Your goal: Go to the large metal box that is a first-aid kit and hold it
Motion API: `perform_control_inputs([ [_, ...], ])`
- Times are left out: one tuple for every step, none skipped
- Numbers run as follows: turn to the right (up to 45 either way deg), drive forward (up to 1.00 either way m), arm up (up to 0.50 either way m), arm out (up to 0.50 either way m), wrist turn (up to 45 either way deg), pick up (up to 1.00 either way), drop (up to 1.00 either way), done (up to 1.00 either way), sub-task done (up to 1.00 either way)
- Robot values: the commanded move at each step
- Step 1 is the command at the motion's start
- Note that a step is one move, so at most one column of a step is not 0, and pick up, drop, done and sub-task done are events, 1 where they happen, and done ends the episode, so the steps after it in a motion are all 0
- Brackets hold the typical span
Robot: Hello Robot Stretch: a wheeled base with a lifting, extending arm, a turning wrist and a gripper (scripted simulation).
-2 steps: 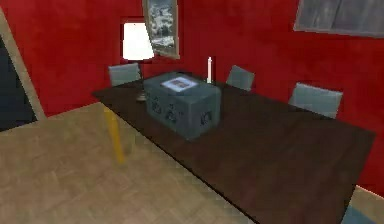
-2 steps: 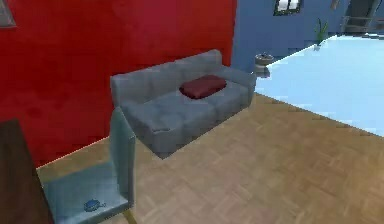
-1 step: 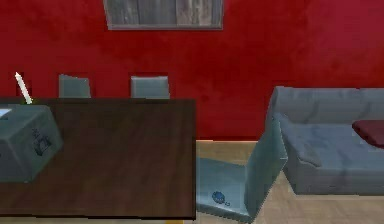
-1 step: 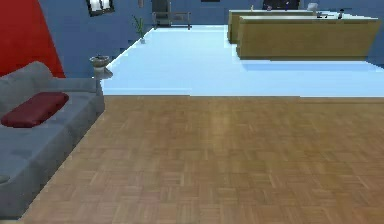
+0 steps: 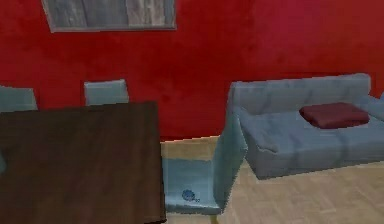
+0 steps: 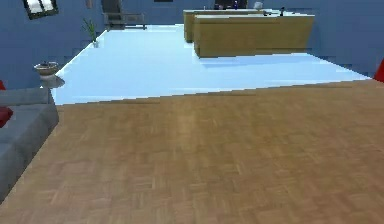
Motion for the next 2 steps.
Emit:
perform_control_inputs([
  [0.0,0.25,0.0,0.0,0.0,0.0,0.0,0.0,0.0],
  [-45.0,0.0,0.0,0.0,0.0,0.0,0.0,0.0,0.0],
])
